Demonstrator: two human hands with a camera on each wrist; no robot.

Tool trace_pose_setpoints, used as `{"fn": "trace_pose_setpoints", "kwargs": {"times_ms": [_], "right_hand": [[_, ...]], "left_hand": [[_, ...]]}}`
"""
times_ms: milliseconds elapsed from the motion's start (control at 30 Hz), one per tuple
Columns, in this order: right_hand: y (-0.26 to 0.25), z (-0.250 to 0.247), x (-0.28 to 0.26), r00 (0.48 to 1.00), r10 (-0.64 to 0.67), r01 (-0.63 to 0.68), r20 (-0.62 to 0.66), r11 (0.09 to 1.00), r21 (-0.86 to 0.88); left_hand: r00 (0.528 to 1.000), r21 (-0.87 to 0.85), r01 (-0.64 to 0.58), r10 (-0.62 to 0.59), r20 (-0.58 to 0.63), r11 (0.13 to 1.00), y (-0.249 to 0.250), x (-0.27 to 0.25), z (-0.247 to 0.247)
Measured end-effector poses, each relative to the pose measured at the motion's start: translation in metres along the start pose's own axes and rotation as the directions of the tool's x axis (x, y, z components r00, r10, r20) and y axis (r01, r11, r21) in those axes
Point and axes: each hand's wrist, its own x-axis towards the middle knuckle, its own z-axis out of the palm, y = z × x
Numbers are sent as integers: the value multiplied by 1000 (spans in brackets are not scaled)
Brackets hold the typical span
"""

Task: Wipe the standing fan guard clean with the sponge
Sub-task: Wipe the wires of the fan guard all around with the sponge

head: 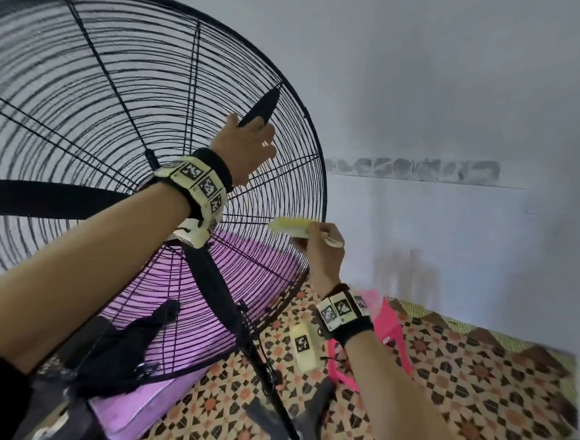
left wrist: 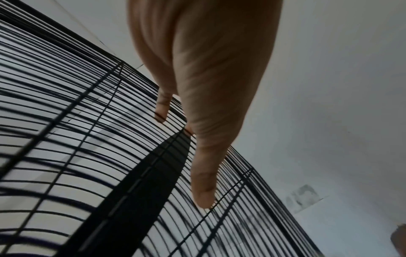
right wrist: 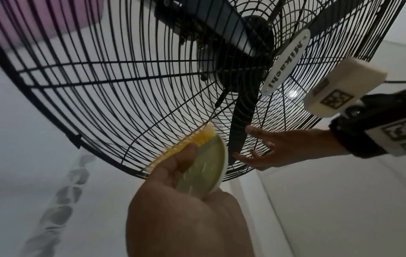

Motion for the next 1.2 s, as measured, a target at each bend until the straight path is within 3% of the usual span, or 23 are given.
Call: {"fn": "trace_pose_setpoints", "kwargs": {"times_ms": [33, 167, 200, 367, 400, 500, 567, 600, 667, 733, 900, 1033, 1133, 1200], "right_hand": [[-1, -3, 2, 999, -40, 40, -2, 999, -10], [2, -3, 15, 948, -90, 67, -307, 994, -84], [4, 0, 11, 941, -103, 67, -321, 990, -121], [7, 7, -22, 986, -164, 165, 19, 979, -122], [6, 4, -20, 984, -179, 177, -2, 976, -131], [5, -4, -9, 943, -177, 147, -280, 981, -124], [10, -4, -12, 932, -154, 95, -330, 978, -186], [14, 0, -16, 954, -137, 82, -266, 975, -207], [18, 10, -27, 995, -100, 95, -18, 980, -175], [17, 11, -34, 982, -137, 156, 126, 976, -151], [1, 5, -24, 961, -171, 135, -218, 976, -172], [1, 16, -27, 982, -125, 80, -142, 955, -284], [-1, 27, -35, 993, -96, 109, 66, 965, -238], [-1, 32, -39, 987, -102, 131, 126, 959, -253]], "left_hand": [[1000, -3, -3, 3, 0, 1000, -2, -2, 0], [999, -38, -17, 16, -29, 999, -6, -7, -1], [999, -46, -20, 18, -34, 999, -5, -7, -2], [997, -57, -15, 11, -75, 998, -7, -9, 2], [997, -62, -16, 11, -82, 998, -8, -9, 3], [996, -70, -24, 18, -84, 997, -9, -11, 4], [996, -73, -37, 31, -86, 997, -8, -11, 3], [996, -80, -39, 32, -85, 996, -7, -10, 2], [997, -98, -24, 17, -71, 995, -6, -9, 1], [999, -99, -14, 9, -51, 995, -8, -9, 0], [998, -110, 13, -19, -56, 994, -3, -15, 3], [994, -45, 68, -72, -87, 997, -4, -27, 7], [979, -116, 195, -200, -32, 974, -23, -39, 8], [980, -155, 198, -201, -2, 968, -32, -42, 9]]}}
